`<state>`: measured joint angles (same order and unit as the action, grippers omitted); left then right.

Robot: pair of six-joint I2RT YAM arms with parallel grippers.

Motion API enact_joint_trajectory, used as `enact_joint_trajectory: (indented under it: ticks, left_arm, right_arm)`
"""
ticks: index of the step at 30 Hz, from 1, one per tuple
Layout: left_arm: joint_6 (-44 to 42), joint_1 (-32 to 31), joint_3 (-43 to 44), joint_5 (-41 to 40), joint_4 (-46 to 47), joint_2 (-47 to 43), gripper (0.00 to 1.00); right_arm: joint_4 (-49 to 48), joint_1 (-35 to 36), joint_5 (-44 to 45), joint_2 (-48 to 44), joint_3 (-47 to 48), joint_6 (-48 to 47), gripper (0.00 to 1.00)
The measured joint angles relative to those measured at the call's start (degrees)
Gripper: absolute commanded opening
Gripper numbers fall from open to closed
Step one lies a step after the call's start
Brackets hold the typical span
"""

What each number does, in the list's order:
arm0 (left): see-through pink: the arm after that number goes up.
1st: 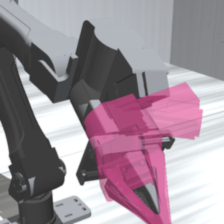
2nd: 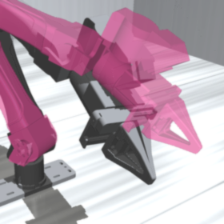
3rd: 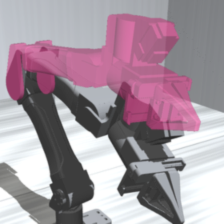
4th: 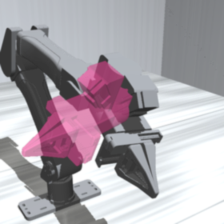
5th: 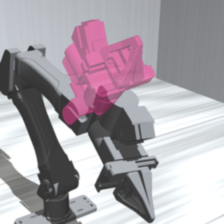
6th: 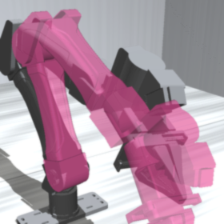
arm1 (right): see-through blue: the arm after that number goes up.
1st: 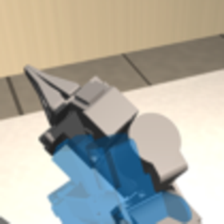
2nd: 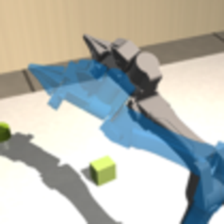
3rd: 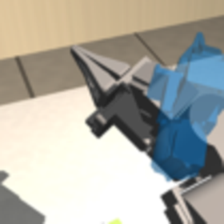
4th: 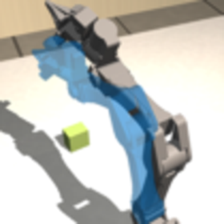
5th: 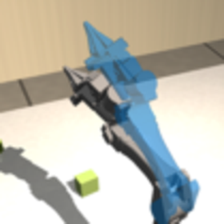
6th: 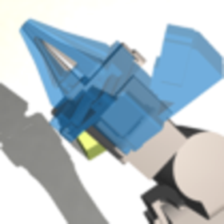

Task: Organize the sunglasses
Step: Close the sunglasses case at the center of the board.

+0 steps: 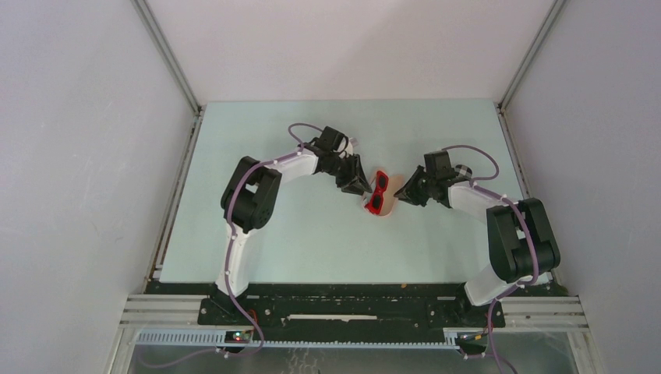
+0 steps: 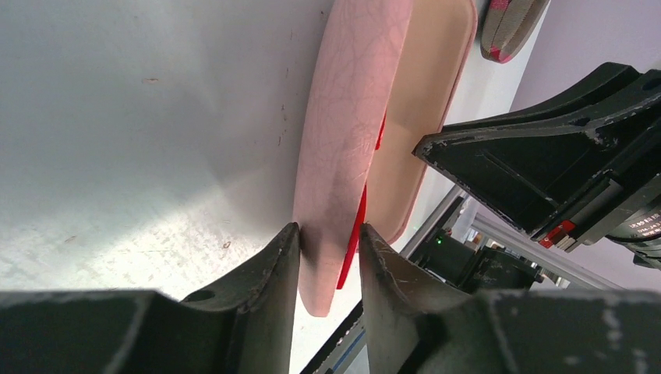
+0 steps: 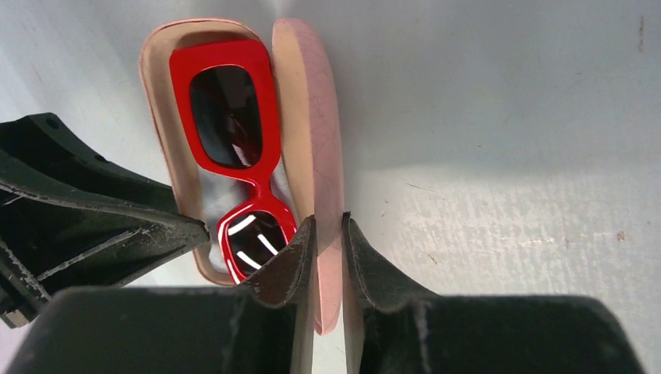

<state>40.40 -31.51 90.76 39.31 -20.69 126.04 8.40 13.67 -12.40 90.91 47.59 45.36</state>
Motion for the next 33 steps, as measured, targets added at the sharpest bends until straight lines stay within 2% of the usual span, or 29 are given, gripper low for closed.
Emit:
enact_joint_trajectory:
  ticks: [5, 10, 12, 19, 29, 33]
  left_arm:
    - [-0.15, -0.48, 0.0, -0.07, -0.02, 0.0, 0.33]
    - [-0.35, -0.48, 0.0, 0.15, 0.15, 0.0, 0.45]
    - [-0.42, -0.57, 0.0, 0.37, 0.24, 0.0, 0.46]
    - [-0.35, -0.79, 0.0, 0.42, 0.92, -0.02, 0.42]
    - [-0.39, -0.7, 0.0, 0.39, 2.43, -0.39, 0.44]
    - [-0.55, -0.61, 0.0, 0.35, 2.36, -0.46, 0.38]
  right_arm:
    - [1.25, 0.35, 1.42, 0.0, 0.15, -0.28, 0.15]
    - [1.66, 0.52, 1.86, 0.0, 0.17, -0.48, 0.15]
    - [2.23, 0.72, 1.9, 0.0, 0.17, -0.5, 0.15]
    - [3.39, 1.03, 2.05, 0.0, 0.17, -0.68, 0.15]
    - [4.07, 1.05, 2.08, 0.0, 0.17, -1.31, 0.14]
    - [4.79, 1.05, 2.1, 0.02, 0.55, -1.57, 0.14]
